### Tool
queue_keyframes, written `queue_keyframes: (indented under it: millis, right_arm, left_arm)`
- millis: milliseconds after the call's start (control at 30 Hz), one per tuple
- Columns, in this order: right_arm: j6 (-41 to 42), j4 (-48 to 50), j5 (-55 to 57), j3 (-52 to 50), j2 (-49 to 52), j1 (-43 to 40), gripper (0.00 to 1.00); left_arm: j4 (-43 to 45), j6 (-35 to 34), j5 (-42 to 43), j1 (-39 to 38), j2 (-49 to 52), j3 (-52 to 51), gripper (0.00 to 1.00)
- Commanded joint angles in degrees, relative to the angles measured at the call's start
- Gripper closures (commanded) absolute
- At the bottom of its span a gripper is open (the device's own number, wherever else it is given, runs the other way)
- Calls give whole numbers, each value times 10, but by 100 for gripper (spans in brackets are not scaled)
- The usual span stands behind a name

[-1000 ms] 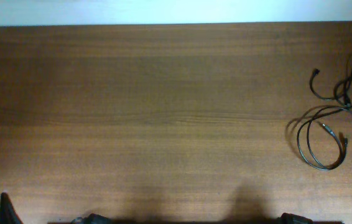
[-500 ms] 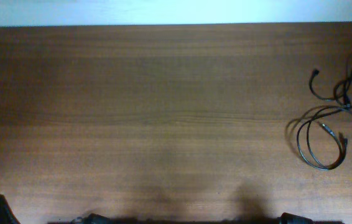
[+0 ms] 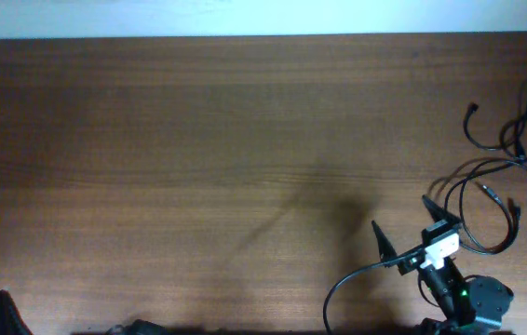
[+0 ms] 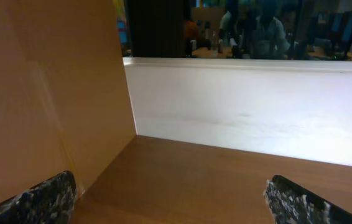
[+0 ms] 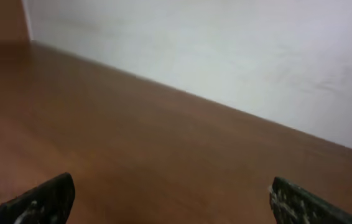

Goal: Untangle cables

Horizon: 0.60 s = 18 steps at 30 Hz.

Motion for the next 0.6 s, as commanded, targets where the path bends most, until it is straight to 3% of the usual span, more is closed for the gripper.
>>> queue_keyframes:
  millis: [0, 367, 467, 567]
  right_arm:
    - [-82, -7, -29, -3, -4, -1, 1]
    - [-82, -3, -4, -3, -7, 14, 1]
    - [-82, -2, -5, -3, -7, 119, 1]
    - [-82, -2, -5, -3, -7, 158, 1]
  left_arm:
    - [3, -6, -2, 0, -2, 2, 1]
    - [3, -13, -2, 0, -2, 2, 1]
    - [3, -13, -2, 0, -2, 2, 1]
    - [3, -13, -2, 0, -2, 2, 1]
